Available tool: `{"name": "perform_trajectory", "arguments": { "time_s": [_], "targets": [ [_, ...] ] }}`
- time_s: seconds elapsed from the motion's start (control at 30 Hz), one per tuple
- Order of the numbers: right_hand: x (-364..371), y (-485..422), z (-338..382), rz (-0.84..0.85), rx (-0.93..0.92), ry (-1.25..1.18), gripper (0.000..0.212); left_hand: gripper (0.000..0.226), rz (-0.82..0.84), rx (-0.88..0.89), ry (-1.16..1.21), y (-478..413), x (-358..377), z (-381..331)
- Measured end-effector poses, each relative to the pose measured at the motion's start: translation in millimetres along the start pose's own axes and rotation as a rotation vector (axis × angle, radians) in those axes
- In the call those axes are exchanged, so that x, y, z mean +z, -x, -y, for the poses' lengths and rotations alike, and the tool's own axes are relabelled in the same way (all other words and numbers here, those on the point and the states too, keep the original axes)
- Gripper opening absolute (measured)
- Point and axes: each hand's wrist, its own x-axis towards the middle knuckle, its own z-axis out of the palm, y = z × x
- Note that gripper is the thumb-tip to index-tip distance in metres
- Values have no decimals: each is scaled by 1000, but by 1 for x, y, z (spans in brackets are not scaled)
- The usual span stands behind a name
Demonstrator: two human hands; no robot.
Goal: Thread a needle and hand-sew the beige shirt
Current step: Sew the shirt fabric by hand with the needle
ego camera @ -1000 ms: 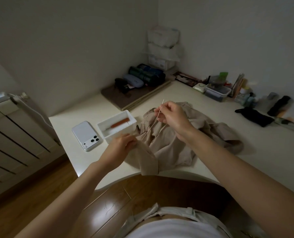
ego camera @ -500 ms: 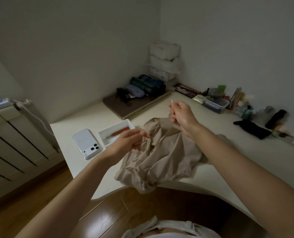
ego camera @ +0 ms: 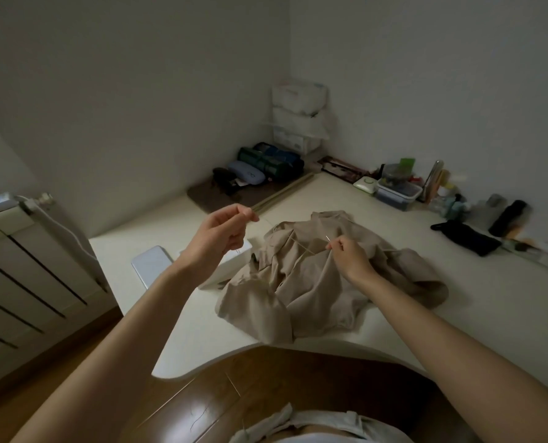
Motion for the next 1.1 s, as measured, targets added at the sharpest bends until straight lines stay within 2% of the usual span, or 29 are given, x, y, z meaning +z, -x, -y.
{"name": "perform_trajectory", "arguments": {
  "time_s": [0.07,0.2,0.23,0.3,0.37,0.53,0.6,0.67,0.8,0.87,0.97,1.03,1.1],
  "targets": [
    [0,7,7,50,-22,-118,36,22,3,-6,-141,1,3,3],
    [1,33,38,366,-48,-502,59,20,-4,-2,-293,3,13,10],
    [2,40,44,456,-75,-545,58,19,-3,0,-314,4,15,12],
    [6,52,53,606,-130,-565,40,18,-13,9,-343,4,18,14],
    [10,61,59,663,-159,-587,23,17,-29,18,-347,4,19,16],
    [18,56,53,525,-128,-641,20,16,-51,-10,-340,11,14,25],
    [21,51,48,456,-99,-646,20,15,0,-58,-355,13,4,32],
    [22,47,42,363,-63,-625,21,29,180,-168,-430,15,-10,45],
    [24,39,30,203,-24,-560,22,74,603,-379,-773,28,-29,74],
    [22,35,26,133,-17,-553,23,83,693,-459,-901,32,-31,86],
    [21,32,26,85,-2,-540,22,77,693,-457,-969,33,-29,97],
    [22,31,24,66,9,-507,22,57,651,-363,-1011,30,-27,102],
    [23,29,20,72,29,-442,20,40,529,-291,-1011,28,-27,105]
  ]
}}
